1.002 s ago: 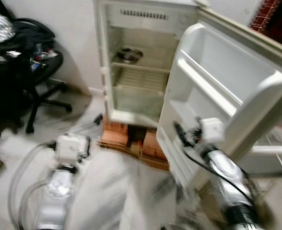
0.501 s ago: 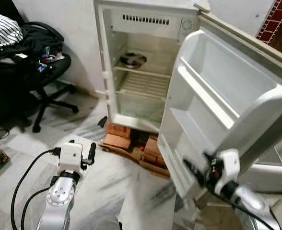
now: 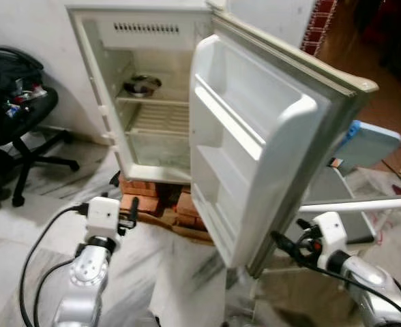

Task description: Restocking fridge

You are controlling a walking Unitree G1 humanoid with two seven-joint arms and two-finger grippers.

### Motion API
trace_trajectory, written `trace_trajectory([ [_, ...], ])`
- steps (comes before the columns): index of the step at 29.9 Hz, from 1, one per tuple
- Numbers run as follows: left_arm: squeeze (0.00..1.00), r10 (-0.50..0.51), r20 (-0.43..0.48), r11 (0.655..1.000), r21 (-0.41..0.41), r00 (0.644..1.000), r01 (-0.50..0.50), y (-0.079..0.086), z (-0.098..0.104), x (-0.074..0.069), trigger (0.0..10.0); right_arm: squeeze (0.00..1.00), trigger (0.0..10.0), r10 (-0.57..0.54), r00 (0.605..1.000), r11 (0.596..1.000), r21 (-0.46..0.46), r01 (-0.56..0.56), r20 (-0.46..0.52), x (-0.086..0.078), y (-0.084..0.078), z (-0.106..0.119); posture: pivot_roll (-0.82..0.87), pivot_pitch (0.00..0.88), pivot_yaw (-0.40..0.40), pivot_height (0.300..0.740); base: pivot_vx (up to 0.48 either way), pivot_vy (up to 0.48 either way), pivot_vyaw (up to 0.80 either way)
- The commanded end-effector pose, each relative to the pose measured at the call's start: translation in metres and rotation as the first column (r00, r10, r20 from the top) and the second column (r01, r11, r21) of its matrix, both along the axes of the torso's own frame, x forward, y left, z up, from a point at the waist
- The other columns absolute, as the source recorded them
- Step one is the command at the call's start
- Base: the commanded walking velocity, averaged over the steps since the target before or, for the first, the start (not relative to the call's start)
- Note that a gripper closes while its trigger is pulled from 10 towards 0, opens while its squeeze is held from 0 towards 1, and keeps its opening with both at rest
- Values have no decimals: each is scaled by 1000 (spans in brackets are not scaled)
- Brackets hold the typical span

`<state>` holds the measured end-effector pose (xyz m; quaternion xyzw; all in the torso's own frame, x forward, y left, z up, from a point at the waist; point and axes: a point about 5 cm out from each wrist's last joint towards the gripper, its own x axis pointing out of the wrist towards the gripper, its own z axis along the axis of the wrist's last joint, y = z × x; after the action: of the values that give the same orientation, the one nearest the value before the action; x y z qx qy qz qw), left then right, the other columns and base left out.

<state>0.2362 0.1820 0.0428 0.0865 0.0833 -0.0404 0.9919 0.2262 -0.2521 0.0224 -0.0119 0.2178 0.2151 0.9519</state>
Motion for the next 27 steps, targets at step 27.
trace_trajectory([
  [27,0,124,-68,992,22,990,-123,23,-11,-26,10000,0,10000,-189,854,958,283,51,485,112,65,156,144,0,-1,740,0,-36,0],
])
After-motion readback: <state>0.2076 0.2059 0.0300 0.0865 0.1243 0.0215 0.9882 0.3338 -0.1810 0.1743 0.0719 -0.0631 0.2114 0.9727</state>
